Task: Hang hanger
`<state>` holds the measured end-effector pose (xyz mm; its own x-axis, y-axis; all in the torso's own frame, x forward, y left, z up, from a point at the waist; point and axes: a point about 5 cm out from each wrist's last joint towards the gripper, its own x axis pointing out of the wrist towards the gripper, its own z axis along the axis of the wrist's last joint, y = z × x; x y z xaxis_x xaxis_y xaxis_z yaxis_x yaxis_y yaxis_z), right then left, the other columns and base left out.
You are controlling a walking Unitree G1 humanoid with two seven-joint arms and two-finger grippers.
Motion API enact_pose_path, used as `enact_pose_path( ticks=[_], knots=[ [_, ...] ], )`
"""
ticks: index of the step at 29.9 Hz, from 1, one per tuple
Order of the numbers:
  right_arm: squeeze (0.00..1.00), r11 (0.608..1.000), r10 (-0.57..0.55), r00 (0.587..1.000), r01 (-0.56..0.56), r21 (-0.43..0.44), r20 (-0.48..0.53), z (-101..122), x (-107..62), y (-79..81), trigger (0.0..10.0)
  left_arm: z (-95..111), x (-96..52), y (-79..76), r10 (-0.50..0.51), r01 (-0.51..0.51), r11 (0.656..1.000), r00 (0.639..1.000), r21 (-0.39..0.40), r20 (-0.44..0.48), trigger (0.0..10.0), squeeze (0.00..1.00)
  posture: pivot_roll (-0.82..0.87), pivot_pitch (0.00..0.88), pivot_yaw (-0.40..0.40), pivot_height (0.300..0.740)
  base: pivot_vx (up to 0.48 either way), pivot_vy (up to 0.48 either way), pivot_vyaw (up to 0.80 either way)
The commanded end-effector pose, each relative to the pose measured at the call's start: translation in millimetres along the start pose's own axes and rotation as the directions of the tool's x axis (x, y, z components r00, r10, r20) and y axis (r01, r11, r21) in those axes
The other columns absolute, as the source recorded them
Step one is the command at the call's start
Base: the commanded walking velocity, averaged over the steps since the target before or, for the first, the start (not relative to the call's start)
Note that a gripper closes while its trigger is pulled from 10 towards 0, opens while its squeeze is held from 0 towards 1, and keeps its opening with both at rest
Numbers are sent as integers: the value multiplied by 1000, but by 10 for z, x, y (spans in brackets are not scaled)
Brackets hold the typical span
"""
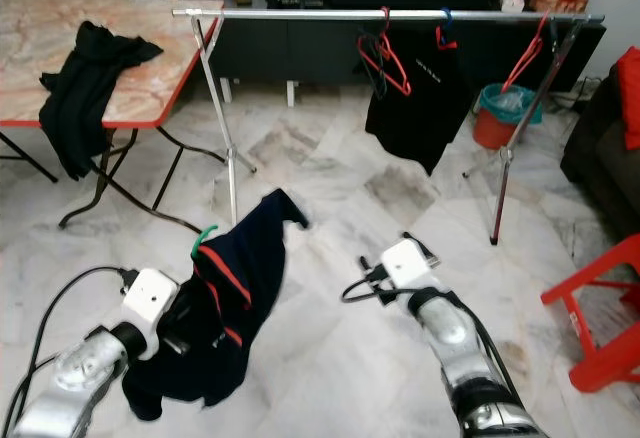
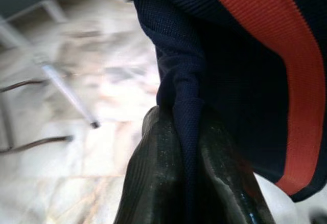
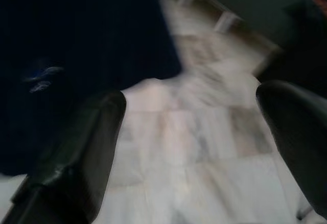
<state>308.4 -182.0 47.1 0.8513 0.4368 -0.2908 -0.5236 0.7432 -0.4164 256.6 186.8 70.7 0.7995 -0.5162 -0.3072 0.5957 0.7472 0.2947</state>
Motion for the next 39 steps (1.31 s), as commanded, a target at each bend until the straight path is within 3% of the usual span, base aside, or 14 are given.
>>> enact_pose_path(
  ticks=[1, 6, 13, 15, 16, 19, 22, 23, 26, 31, 32, 33, 34, 39],
  knots=[
    [0, 989, 87, 992, -75, -126, 90, 293, 21, -224, 10000, 165, 21, 20, -102, 101, 992, 995, 81, 7, 10000, 0, 34, 0, -14, 740, 0, 0, 0],
    [0, 942, 298, 940, -262, -210, 166, 597, -31, -329, 10000, 228, -16, 16, -275, 282, 948, 959, 149, -64, 10000, 0, 29, 0, -8, 740, 0, 0, 0],
    [0, 811, 585, 792, -574, -112, 174, 699, -177, -377, 10000, 184, -82, 54, -428, 458, 871, 885, 179, -181, 10000, 0, 34, 0, -12, 740, 0, 0, 0],
    [0, 729, 684, 717, -679, -88, 133, 691, -229, -372, 10000, 245, -103, 80, -475, 507, 844, 859, 176, -192, 10000, 0, 36, 0, -22, 740, 0, 0, 0],
    [0, 652, 758, 648, -754, -80, 70, 644, -279, -348, 10000, 317, -107, 103, -508, 537, 827, 841, 167, -187, 10000, 0, 39, 0, -30, 740, 0, 0, 0],
    [0, 590, 805, 594, -801, -102, -8, 572, -319, -308, 10000, 383, -109, 112, -539, 567, 807, 821, 167, -188, 10000, 0, 40, 0, -32, 740, 0, 0, 0],
    [0, 539, 842, 538, -840, -62, 43, 640, -310, -263, 10000, 520, -97, 78, -593, 609, 781, 793, 138, -144, 10000, 0, 47, 0, -44, 740, 0, 0, 0],
    [1000, 515, 856, 511, -856, -50, 76, 686, -310, -240, 10000, 571, -89, 63, -606, 619, 773, 785, 136, -127, 10000, 0, 48, 0, -46, 740, 0, 0, 0],
    [1000, 449, 889, 439, -892, -53, 128, 784, -336, -182, 10000, 702, -66, 19, -640, 646, 749, 763, 148, -90, 10000, 0, 45, 0, -50, 740, 0, 0, 0],
    [1000, 429, 899, 418, -901, -67, 133, 814, -316, -160, 10000, 788, -76, -70, -704, 711, 684, 702, 160, -105, 10000, 0, 48, 0, -57, 740, 0, 0, 0],
    [914, 425, 901, 415, -903, -66, 127, 809, -317, -164, 10000, 784, -80, -83, -712, 720, 675, 693, 160, -114, 10000, 0, 48, 0, -57, 740, 0, 0, 0],
    [616, 422, 903, 413, -904, -65, 123, 806, -318, -166, 10000, 781, -83, -90, -715, 724, 671, 689, 160, -119, 10000, 0, 48, 0, -57, 740, 0, 0, 0],
    [0, 413, 907, 405, -908, -65, 112, 801, -331, -169, 10000, 774, -88, -105, -721, 732, 662, 681, 163, -129, 10000, 0, 41, 0, -59, 740, 0, 0, 0],
    [0, 409, 912, 405, -910, -65, 71, 772, -370, -209, 10000, 798, -89, -157, -736, 747, 644, 664, 164, -133, 10000, 0, 38, 0, -63, 740, 0, 0, 0]
  ],
)
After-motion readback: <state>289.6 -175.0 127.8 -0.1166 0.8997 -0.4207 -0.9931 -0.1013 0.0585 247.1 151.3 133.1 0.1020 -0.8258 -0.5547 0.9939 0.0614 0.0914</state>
